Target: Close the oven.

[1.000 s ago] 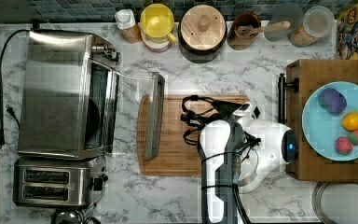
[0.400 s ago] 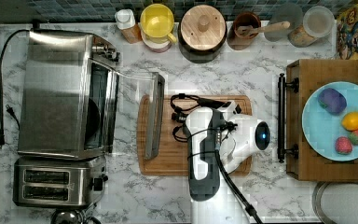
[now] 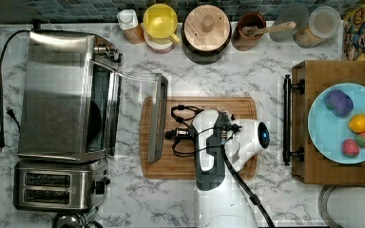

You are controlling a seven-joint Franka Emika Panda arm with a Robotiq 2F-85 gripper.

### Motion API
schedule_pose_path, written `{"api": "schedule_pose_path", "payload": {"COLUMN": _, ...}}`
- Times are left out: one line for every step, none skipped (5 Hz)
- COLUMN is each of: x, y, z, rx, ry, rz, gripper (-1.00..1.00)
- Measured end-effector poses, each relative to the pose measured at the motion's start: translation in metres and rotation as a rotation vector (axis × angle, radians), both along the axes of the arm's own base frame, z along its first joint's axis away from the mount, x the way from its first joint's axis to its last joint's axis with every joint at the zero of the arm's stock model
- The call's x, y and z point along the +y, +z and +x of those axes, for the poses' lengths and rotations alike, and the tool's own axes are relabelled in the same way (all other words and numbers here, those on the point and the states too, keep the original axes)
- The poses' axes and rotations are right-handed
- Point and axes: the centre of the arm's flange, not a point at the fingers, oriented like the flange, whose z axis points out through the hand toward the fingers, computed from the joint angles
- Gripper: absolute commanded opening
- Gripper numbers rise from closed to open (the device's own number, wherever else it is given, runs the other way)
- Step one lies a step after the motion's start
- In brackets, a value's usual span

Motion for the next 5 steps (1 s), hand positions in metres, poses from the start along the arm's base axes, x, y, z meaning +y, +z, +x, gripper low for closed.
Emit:
{"api": "schedule_pose_path", "payload": {"x": 0.005, "y": 0.002, "z": 0.004, "rx": -0.031, "ry": 0.027, "rz": 0.016, "gripper": -1.0}}
{"api": "schedule_pose_path", "payload": {"x": 0.01, "y": 0.004, "z": 0.013, "rx": -0.045, "ry": 0.038, "rz": 0.013, "gripper": -1.0}}
{"api": "schedule_pose_path", "payload": {"x": 0.017, "y": 0.002, "z": 0.029, "rx": -0.075, "ry": -0.042, "rz": 0.024, "gripper": -1.0}}
{"api": "schedule_pose_path", "payload": {"x": 0.029, "y": 0.0, "z": 0.038, "rx": -0.091, "ry": -0.038, "rz": 0.014, "gripper": -1.0}}
{"api": "schedule_pose_path", "payload": {"x": 0.034, "y": 0.002, "z": 0.045, "rx": -0.1, "ry": 0.018, "rz": 0.004, "gripper": -1.0}}
